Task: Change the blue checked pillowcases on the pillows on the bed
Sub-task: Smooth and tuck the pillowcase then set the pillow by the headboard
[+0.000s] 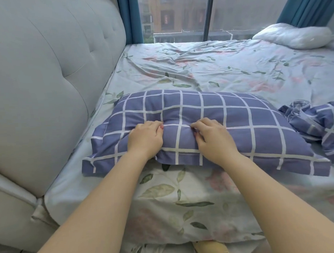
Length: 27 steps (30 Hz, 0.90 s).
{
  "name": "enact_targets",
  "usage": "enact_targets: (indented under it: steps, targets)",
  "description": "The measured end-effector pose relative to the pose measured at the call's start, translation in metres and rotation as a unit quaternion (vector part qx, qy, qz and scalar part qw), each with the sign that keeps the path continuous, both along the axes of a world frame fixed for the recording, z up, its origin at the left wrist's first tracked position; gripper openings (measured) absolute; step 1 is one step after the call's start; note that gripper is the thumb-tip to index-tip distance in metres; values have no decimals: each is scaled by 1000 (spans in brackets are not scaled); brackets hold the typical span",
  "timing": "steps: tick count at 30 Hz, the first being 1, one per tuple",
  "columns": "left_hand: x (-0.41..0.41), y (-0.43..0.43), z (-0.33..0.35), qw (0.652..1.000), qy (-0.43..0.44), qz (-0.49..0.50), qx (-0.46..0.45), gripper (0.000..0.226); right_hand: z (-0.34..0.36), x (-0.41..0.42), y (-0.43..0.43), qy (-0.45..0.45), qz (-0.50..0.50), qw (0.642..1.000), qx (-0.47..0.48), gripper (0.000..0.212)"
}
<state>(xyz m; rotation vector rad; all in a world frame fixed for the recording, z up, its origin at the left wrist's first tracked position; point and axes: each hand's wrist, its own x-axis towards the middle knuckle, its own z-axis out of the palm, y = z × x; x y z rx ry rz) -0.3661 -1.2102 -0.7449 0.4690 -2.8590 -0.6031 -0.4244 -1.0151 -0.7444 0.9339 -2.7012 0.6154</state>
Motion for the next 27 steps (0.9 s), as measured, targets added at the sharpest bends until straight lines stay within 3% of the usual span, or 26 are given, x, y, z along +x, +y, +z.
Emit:
enact_targets:
  steps: [5, 10, 20, 23, 27]
  targets:
    - [-3, 9, -4, 994, -50, 13, -95, 41, -1, -6, -13, -67, -17, 987, 143, 39]
    - [15, 22, -11, 993, -42, -31, -105, 40, -8, 5, -4, -106, -1, 980, 168, 34]
    - [-11, 2, -5, 986, -50, -20, 157, 38, -5, -25, -11, -279, 13, 960, 35, 50]
    - [-5, 0, -2, 988, -74, -29, 129, 42, 1, -15, -9, -292, -5, 956, 34, 49]
    - [17, 14, 12, 990, -126, -60, 11, 50, 15, 5, 0, -311, -40, 947, 71, 52]
